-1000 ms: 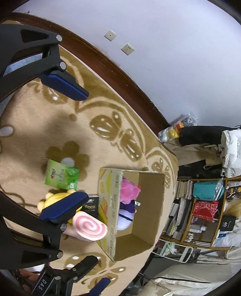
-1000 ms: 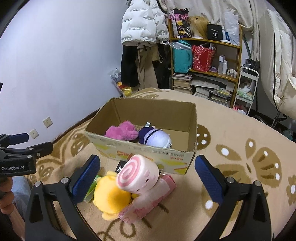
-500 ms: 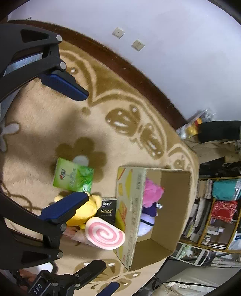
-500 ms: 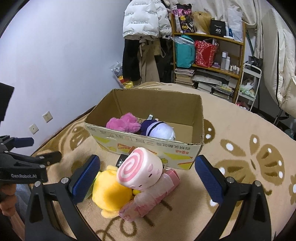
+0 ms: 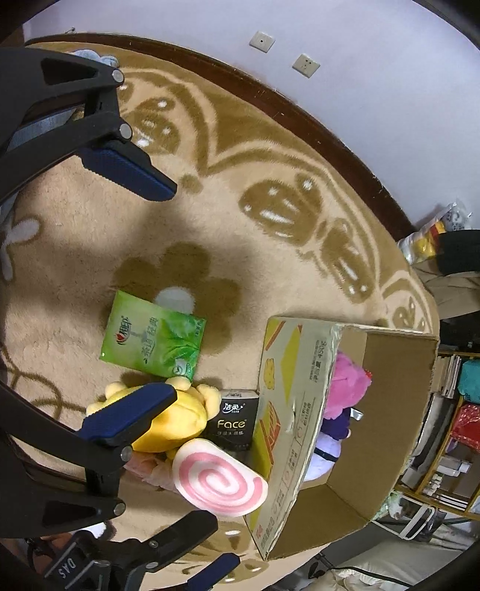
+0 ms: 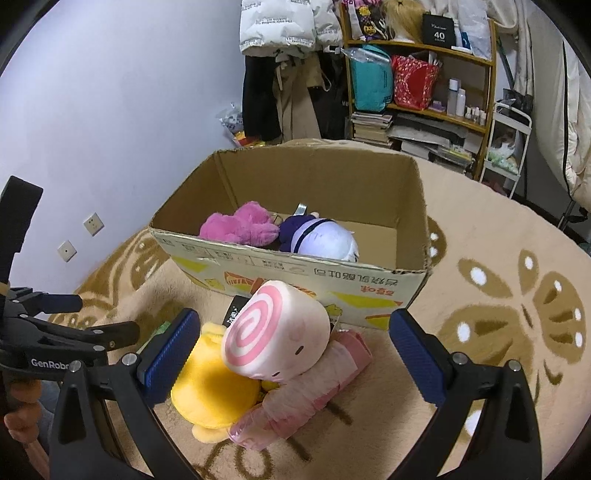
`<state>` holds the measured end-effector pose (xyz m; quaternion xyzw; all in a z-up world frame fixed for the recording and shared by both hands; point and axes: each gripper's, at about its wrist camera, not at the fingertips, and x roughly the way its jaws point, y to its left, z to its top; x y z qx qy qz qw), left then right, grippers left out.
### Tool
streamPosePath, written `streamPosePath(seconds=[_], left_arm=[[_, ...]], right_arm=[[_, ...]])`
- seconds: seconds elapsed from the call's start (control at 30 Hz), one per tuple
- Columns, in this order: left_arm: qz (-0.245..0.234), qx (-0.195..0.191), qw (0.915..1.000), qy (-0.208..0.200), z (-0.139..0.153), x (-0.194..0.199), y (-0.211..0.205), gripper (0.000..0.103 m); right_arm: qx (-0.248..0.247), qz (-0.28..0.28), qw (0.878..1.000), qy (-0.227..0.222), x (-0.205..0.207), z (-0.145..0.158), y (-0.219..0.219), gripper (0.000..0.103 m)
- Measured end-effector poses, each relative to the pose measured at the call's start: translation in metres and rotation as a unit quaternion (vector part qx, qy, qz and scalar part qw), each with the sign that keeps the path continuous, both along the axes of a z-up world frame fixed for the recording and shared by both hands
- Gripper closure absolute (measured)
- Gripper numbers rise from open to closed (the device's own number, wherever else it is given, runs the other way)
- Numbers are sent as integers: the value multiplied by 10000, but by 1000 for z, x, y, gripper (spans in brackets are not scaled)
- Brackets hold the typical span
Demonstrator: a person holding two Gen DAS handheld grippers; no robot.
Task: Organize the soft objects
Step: 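Grasp green tissue pack with left tool while right tool grasps lollipop plush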
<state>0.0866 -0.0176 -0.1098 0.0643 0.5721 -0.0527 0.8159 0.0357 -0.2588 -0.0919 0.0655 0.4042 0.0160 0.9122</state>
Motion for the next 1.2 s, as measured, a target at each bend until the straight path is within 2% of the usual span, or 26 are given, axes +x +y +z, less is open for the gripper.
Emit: streamPosePath(seconds=[0.33, 0.4, 0.43, 0.47, 0.53, 1.03, 1.2], left_arm=[[93, -62, 9985, 532, -29, 14, -3, 5], [154, -56, 9979, 632, -34, 16, -3, 5], [168, -45, 9976, 668, -37, 16, -3, 5], [163, -36, 9975, 685, -38, 16, -4, 5], [148, -31, 9973, 714, -39, 17, -4, 5], [149, -129, 9952, 961, -55, 27, -10, 5], [190, -127, 9947, 1002, -58, 29, -8, 5]], right_arm=[[132, 3, 9998, 137, 13, -12, 1, 0], [157, 27, 9997, 165, 15, -15, 1, 3], [157, 52, 9997, 184, 16, -16, 2, 9], [152, 71, 9996, 222, 17, -17, 2, 14], [177, 103, 9993, 326, 20, -22, 3, 16], [201, 109, 9978, 625, 28, -40, 1, 16], [210, 147, 9975, 652, 30, -42, 2, 21]])
